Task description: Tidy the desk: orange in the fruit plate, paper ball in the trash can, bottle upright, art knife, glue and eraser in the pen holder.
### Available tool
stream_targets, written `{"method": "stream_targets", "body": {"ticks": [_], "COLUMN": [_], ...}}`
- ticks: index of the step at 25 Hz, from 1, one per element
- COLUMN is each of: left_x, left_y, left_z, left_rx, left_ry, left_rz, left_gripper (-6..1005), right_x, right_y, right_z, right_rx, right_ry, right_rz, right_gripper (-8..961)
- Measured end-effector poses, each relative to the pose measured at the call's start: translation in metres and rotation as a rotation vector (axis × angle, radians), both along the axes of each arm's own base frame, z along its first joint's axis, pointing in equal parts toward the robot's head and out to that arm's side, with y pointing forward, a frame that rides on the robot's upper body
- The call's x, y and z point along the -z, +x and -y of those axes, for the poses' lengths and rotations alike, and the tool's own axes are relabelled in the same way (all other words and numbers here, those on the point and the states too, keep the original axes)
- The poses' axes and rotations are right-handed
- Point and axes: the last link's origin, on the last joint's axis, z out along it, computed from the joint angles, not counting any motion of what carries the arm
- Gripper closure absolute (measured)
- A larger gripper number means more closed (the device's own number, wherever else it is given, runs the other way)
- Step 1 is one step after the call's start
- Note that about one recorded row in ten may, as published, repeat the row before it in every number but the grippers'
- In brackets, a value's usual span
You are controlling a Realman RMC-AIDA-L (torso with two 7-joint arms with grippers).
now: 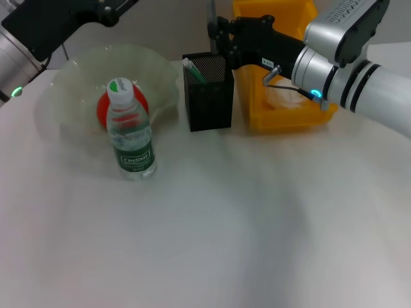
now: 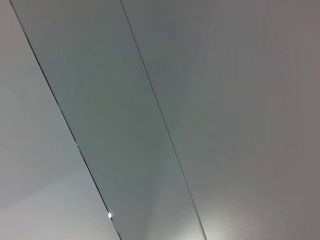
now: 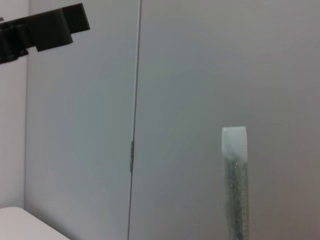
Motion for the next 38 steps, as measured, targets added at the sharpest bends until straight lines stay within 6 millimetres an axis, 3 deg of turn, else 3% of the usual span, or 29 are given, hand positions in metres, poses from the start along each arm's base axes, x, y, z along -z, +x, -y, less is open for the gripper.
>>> {"method": "stream_targets", "body": {"ticks": [15, 38], "left_x": [0.012, 0.023], "left_y": [0.017, 0.030], "left_z": [-0.008, -0.016], "left_rx": [0.013, 0.029], "left_ry": [-0.022, -0.021], "left_rz": [-0.028, -0.074], "left_gripper": [296, 296], "right_x": [0.014, 0.016], "right_y": [0.001, 0.003], "right_z": [-0.001, -0.005], "right_rx": [-0.012, -0.006], "right_ry": [-0.002, 0.015], "right_rz": [0.076, 0.128], "right_gripper": [814, 769]}}
